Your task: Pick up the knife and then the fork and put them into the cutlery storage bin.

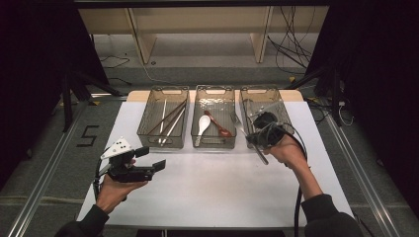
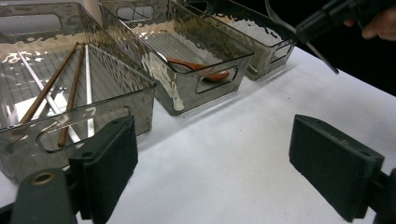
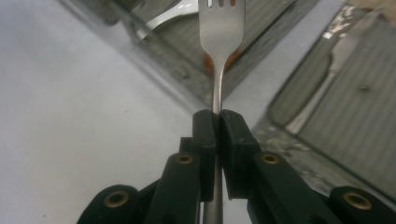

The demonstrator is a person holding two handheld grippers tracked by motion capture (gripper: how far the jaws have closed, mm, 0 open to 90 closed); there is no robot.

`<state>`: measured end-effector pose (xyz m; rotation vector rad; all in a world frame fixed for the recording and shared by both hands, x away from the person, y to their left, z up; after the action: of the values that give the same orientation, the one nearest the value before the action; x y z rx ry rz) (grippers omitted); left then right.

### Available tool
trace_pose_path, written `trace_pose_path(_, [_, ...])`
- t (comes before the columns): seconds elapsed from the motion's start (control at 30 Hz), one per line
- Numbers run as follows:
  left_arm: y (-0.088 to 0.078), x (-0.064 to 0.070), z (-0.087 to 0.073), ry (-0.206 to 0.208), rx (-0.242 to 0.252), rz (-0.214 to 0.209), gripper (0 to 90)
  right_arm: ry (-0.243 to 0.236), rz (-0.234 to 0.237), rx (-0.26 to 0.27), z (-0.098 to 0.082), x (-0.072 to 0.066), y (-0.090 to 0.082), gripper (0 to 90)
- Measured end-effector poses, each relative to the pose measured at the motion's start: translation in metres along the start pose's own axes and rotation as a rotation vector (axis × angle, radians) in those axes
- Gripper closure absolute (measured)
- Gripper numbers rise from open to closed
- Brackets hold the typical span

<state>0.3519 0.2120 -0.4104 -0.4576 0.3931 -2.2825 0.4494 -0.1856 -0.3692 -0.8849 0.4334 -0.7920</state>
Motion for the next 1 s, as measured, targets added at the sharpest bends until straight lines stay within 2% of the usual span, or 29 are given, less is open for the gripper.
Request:
trace_pose_path(0.2, [0.0,0.0,0.0,0.0,0.0,-0.003,15.0,0.083,-0.041,0.025,0.014,0.032,-0.005,85.5])
trace_pose_path(0.4, [0.0,-0.001,-0.001,-0.002,-0.002,-0.002,15.0,0.147,-0.079,0.031,0.025,0.055,-0.005,85.5])
trace_pose_path(0.63, [0.0,0.0,0.0,-0.002,0.002,-0.003,15.0,0.216,-0.105,0.041,0.039,0.073,-0.002,85.5])
trace_pose_path(1.0, [-0.001,-0.001,0.0,-0.004,0.008,-0.003,15.0,0.289,-0.135,0.056,0.052,0.089,0.012,85.5])
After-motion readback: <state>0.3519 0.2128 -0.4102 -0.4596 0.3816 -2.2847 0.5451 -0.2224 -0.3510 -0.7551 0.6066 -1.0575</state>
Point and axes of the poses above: each handheld gripper's, and its own axes: y roughly forward along the jaws, z roughly out of its top, x roughly to its right, the point moved 1 cm from there along y, roughly forward along the jaws
